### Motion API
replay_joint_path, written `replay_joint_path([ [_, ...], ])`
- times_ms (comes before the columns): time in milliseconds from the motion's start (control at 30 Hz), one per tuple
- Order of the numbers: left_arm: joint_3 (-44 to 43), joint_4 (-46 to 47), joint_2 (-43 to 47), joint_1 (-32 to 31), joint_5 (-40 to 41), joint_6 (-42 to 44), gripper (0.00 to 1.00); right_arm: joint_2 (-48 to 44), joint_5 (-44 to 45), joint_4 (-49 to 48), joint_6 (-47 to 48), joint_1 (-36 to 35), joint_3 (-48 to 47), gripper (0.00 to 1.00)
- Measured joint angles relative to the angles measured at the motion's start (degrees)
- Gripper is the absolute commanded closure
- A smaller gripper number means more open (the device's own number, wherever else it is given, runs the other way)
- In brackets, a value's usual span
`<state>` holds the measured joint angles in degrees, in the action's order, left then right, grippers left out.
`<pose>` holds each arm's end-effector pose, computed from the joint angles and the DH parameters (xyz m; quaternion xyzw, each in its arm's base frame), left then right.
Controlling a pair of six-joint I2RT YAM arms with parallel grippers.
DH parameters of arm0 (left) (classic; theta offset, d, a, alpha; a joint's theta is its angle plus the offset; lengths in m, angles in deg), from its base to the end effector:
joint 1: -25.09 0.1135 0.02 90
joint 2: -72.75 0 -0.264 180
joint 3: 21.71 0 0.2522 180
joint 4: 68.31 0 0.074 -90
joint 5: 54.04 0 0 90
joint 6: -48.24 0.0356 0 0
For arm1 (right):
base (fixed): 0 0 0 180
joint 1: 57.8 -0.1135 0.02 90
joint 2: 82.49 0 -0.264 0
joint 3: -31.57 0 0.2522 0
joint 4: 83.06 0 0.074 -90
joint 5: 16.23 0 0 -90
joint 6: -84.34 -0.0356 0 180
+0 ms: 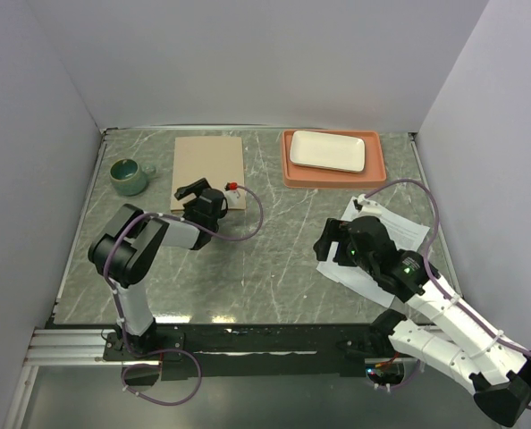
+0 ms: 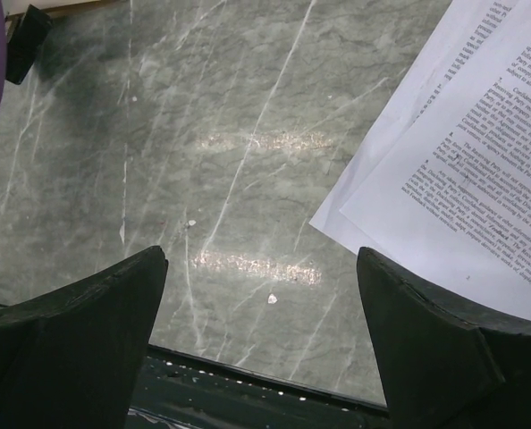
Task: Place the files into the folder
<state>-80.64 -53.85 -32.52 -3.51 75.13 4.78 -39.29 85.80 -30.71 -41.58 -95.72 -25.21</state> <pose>0.3180 -0.1478 0.1321 0.3731 0.7520 0.3608 0.4063 0.1288 0.0910 0.2853 0.0296 0.8974 0.1827 0.4005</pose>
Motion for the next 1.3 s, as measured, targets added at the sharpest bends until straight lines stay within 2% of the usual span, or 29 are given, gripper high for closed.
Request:
replay_joint_path([
  [33, 0.0, 0.7, -0.2, 0.0, 0.2, 0.3, 0.1, 0.0, 0.0, 0.0, -0.1, 0.0, 0.0, 0.1],
  [133, 0.0, 1.5, -0.4, 0.0, 0.7, 0.7, 0.33, -0.6, 0.0, -0.1, -0.5, 0.0, 0.4, 0.15],
  [167, -0.1, 1.6, -0.4, 0.0, 0.9, 0.9, 0.46, -0.8, 0.0, -0.2, -0.7, 0.0, 0.7, 0.16],
  [233, -0.4, 1.6, -0.4, 0.0, 1.1, 0.7, 0.58, -1.4, 0.0, -0.4, -0.8, 0.0, 1.2, 0.19],
  [267, -0.6, 1.4, -0.5, 0.0, 1.2, 0.5, 0.68, -1.5, 0.0, -0.4, -0.9, 0.0, 1.4, 0.21],
  [333, -1.3, 1.0, -0.5, 0.0, 1.2, 0.3, 0.78, -1.6, 0.0, -0.4, -1.1, 0.0, 1.5, 0.24],
  [367, -1.8, 0.8, -0.5, 0.0, 1.2, 0.0, 0.88, -1.7, 0.0, -0.4, -1.2, 0.0, 1.6, 0.26],
  [433, -2.6, 0.5, -0.7, 0.0, 1.2, -0.7, 0.98, -1.9, 0.0, -0.4, -1.3, 0.0, 1.7, 0.29],
  [633, -4.4, -3.4, -0.6, 0.0, 1.0, -4.5, 0.99, -2.6, 0.0, -0.4, -1.6, 0.0, 1.9, 0.33],
  [800, -6.6, -14.6, 3.7, 0.0, -1.9, -12.2, 0.99, -2.6, 0.2, -0.4, -1.5, 0.0, 1.9, 0.34],
  [967, -7.6, -28.7, 16.5, 0.0, -9.4, -21.6, 0.99, -2.0, 0.4, -0.5, -1.0, 0.0, 1.9, 0.34],
  [1167, -7.1, -44.3, 37.3, 0.0, -21.7, -28.8, 0.99, 0.2, 0.3, -2.2, -0.2, 0.0, 1.8, 0.34],
  [1267, -5.7, -51.9, 46.8, 0.0, -27.2, -30.8, 0.99, 2.2, -0.5, -3.6, -0.1, 0.0, 1.5, 0.3],
  [1300, -5.2, -54.3, 49.1, 0.0, -28.7, -31.3, 0.99, 2.9, -0.8, -4.0, 0.0, 0.0, 1.3, 0.25],
])
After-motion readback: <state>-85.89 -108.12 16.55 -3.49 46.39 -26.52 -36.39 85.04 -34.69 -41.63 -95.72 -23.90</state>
